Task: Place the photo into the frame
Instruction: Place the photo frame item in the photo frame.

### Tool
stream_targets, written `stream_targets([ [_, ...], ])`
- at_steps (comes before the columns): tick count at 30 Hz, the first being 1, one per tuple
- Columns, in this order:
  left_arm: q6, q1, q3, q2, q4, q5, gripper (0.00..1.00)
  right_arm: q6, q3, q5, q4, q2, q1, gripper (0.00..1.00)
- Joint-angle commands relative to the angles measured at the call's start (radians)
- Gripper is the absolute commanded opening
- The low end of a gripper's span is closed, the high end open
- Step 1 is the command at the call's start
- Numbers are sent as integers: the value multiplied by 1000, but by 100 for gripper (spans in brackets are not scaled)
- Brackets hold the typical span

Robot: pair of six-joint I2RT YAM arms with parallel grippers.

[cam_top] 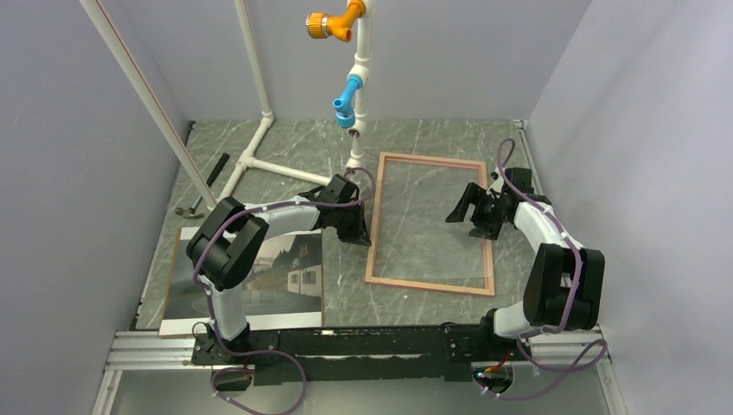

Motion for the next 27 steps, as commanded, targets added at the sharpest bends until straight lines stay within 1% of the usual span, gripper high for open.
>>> stream_targets([
  [1, 46, -25, -19, 78, -32, -80, 0, 1, -13, 46, 23, 15, 9, 91],
  [5, 45, -26, -21, 76, -31, -80, 0, 6, -23, 73, 31, 41, 10, 99],
  [14, 47, -26, -19, 76, -33, -82, 0, 19, -32, 145, 40, 61, 10, 100],
  [20, 47, -26, -22, 75, -31, -82, 0, 29, -35, 216, 38, 39, 10, 100],
  [27, 49, -25, -22, 75, -31, -80, 0, 31, -38, 246, 34, 14, 10, 100],
])
